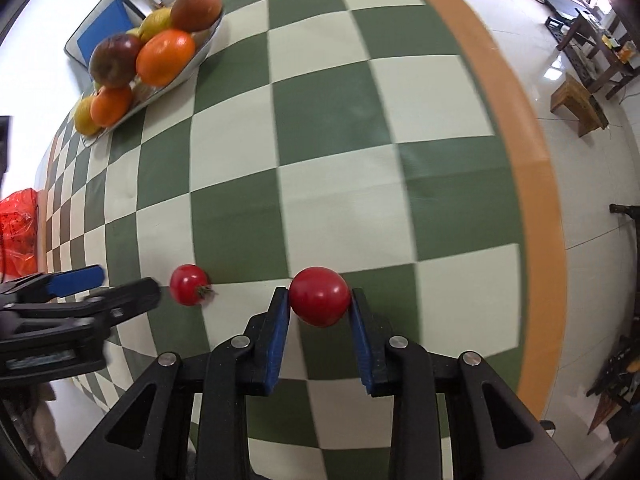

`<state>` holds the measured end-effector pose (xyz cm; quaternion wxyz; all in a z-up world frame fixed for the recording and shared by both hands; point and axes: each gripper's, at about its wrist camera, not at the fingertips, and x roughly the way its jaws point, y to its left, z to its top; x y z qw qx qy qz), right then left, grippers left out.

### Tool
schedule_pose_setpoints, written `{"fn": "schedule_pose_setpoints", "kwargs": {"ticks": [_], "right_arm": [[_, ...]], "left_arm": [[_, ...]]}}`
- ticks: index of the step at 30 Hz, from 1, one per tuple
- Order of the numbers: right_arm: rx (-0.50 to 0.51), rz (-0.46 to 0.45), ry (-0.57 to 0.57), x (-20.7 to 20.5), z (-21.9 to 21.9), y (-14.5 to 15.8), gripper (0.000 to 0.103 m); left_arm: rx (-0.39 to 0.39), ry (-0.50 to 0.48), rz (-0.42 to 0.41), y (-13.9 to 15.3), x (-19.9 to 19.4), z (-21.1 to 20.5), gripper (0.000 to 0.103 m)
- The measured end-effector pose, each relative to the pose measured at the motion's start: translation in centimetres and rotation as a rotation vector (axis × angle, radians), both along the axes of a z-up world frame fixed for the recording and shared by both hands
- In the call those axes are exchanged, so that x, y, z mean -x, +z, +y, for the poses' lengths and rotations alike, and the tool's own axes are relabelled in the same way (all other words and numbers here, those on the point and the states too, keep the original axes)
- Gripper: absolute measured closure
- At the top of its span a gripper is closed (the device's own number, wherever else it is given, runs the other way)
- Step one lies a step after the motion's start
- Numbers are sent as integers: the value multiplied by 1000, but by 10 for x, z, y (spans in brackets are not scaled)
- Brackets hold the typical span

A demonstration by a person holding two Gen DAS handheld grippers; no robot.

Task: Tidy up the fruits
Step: 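Grasp a cherry tomato with the left tool while the right tool grasps the other, then lower the left tool's cherry tomato onto the plate and open the left tool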

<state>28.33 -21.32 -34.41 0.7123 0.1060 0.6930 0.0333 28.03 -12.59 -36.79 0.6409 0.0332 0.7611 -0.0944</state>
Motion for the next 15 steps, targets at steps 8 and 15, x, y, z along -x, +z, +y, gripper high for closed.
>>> {"fn": "schedule_pose_setpoints", "kwargs": {"ticks": [8,15], "right_arm": [[2,6,-33,1,-17,3,70],[-14,-25,-27,-9,-16,24,70]], "left_arm": [[129,-119,4,-5,11,-11,73],[225,73,-19,26,-5,52,73]]}}
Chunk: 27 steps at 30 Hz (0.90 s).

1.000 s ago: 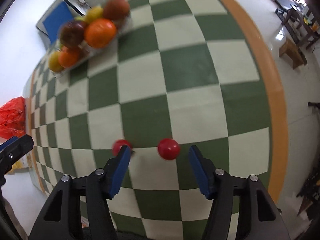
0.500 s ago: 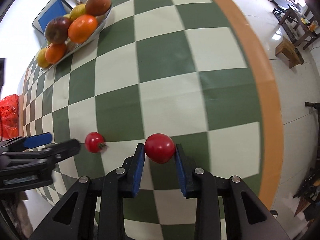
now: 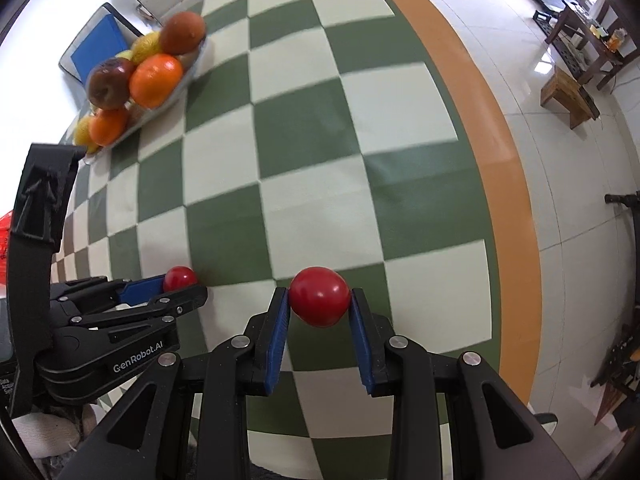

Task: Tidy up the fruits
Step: 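Lower the left tool's cherry tomato onto the plate and open the left tool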

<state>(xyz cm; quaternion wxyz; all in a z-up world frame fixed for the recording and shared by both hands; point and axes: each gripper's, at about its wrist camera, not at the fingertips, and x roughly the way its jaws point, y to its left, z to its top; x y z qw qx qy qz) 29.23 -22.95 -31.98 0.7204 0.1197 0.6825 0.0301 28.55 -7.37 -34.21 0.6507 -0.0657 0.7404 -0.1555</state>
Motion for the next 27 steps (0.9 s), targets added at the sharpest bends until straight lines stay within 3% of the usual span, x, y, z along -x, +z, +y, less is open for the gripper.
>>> {"fn": "schedule_pose_setpoints", "kwargs": {"ticks": [5,11,16,20,27], "right_arm": [[-43,-66,54,-25,28,26,70],[-152,-142,102,-78,92,34,70],[-221,-184,126,-131,153,19,70],[-235,-181,126,-159,178,2,70],[-311,-179,161,-173,212,-16,70]], "left_arm": [[104,256,1,25,-38,88,73],[140,488,10,17,-92,166,73],[152,583,55,-2,-114,196,73],[182,626,104,-17,-117,203,73],[224,688,186,-32,-118,219,73]]}}
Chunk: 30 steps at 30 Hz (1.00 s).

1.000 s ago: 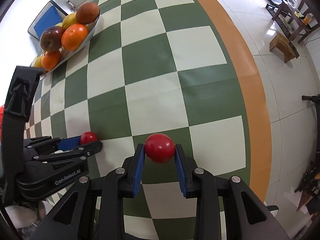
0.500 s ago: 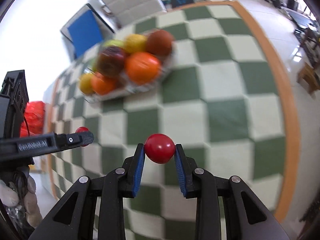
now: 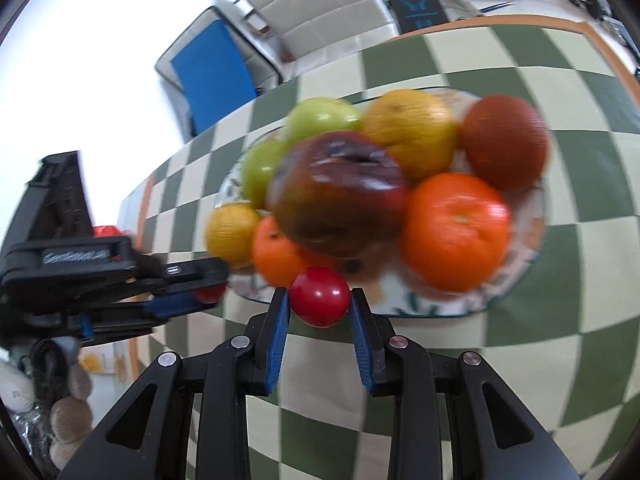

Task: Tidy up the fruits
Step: 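Lower the left tool's cherry tomato onto the plate and open the left tool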

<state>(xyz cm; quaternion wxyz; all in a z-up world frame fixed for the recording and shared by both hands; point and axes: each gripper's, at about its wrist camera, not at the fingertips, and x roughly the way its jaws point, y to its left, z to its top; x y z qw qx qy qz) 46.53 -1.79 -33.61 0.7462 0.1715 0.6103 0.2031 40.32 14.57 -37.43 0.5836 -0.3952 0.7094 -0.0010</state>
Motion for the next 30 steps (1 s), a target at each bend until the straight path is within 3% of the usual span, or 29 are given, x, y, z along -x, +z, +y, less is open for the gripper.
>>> {"fn": "schedule_pose_setpoints", "kwargs": {"ticks": [8,18,30], "right_arm": [[-33,7,94,2,46,-12,70],[0,5,156,-8,80,-21,70],[-33,51,70,-19,72,-33,67]], "left_arm": [[67,32,48,-7,-1,8,73],[86,35,63,-1,-6,15,71],[101,40,50,6,-9,17,71]]}}
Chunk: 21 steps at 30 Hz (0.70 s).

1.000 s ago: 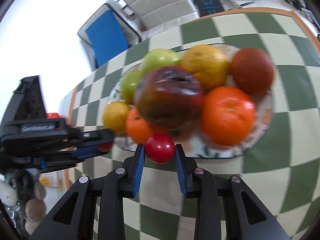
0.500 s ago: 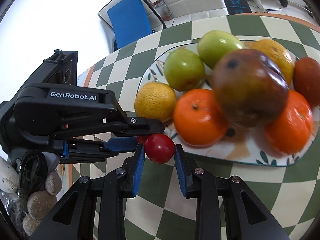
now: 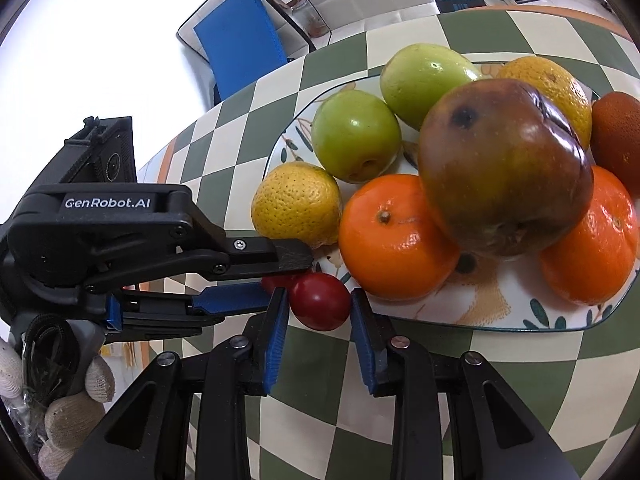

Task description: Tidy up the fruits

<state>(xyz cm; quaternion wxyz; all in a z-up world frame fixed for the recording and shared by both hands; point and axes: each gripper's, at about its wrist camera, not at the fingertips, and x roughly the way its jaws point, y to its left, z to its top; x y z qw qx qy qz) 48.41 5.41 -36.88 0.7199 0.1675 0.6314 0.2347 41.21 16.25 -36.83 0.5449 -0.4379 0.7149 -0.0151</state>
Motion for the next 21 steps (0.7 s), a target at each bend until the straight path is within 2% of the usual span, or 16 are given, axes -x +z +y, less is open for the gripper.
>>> {"fn": "schedule_pose_setpoints", "kwargs": {"ticks": [5,6,11,12,13,14,16,21], "right_arm": [[22,-26,3,7,-2,4,67],[25,-26,3,8,-1,4,70],[-9,-10,74,25,-5,12,70],[-10,-3,92,28,-3,11,66],[-8,-1,118,33,1,11,58],[-14,6,155,39,8,9,57],[-42,41,237,55,24,4,57],[38,22,500,122,78,-8,57]], "left_arm": [[-2,-40,-11,1,-5,-8,71],[-6,-52,-16,1,-5,-8,71],[-86,-138,-71,17,-2,-5,68],[-100,-148,-77,20,0,-3,68],[-114,-161,-79,22,4,1,68],[-127,-171,-80,24,7,3,68],[-157,-188,-85,26,17,10,68],[-233,-197,-60,20,50,33,67]]}}
